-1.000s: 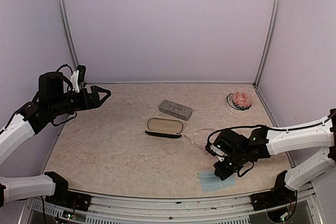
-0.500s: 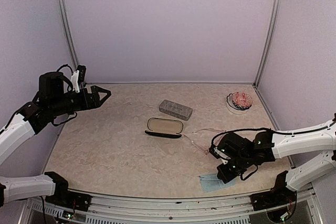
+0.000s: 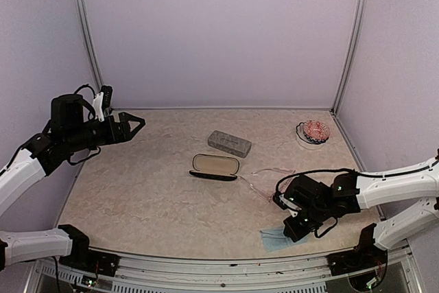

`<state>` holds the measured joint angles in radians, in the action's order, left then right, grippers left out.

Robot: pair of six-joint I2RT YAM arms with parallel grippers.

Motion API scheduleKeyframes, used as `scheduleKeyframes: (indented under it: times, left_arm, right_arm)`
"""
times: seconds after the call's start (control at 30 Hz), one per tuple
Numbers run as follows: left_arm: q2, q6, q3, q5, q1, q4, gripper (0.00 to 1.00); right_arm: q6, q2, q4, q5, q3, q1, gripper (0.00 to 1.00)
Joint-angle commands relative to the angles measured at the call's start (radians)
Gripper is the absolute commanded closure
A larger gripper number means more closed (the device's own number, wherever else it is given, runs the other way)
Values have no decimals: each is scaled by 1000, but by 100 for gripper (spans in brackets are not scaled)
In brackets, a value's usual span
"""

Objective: Organize the sunglasses
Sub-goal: Fold the glasses cleaning cloth at the center of the board.

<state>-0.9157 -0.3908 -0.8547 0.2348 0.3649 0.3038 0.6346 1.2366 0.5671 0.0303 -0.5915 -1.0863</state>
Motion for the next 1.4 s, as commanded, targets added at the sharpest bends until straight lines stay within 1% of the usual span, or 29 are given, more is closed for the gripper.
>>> scheduleKeyframes:
  times: [0.0,0.17,0.4,0.67,0.83,1.1,1.13,1.17,1.23,1.3,1.37]
  left_arm:
    - [-2,15,10,-3,-9,-10,1]
    - [-2,13,9,-3,-9,-9,1]
    - [-2,14,9,-2,-9,-9,1]
    - [-2,15,9,-1,-8,-10,1]
    - [-2,15,9,-2,-9,-11,1]
    - [-5,15,10,0,-9,-9,1]
    - [-5,15,8,1,-9,-10,1]
    - [-5,15,8,2,-9,-10,1]
    - [-3,16,9,2,-9,-10,1]
    - [-2,17,9,1,-10,-10,1]
    - [-1,17,9,1,-11,-9,1]
  right_arm:
    - [14,-52,-9,22,18,-14,100]
    - [19,-91,-15,36,30,-14,100]
    - [30,-76,-15,54,52,-14,100]
    - [42,-88,0,54,56,-14,100]
    - [34,-107,-21,79,66,-14,100]
    - [56,-135,-3,63,76,-14,100]
    - [55,-134,0,58,76,-14,94]
    - [55,-132,1,51,74,-14,85]
    - [55,-127,5,36,62,-14,74]
    - [47,-124,6,25,44,-14,68]
    - [36,-126,4,17,26,-14,67]
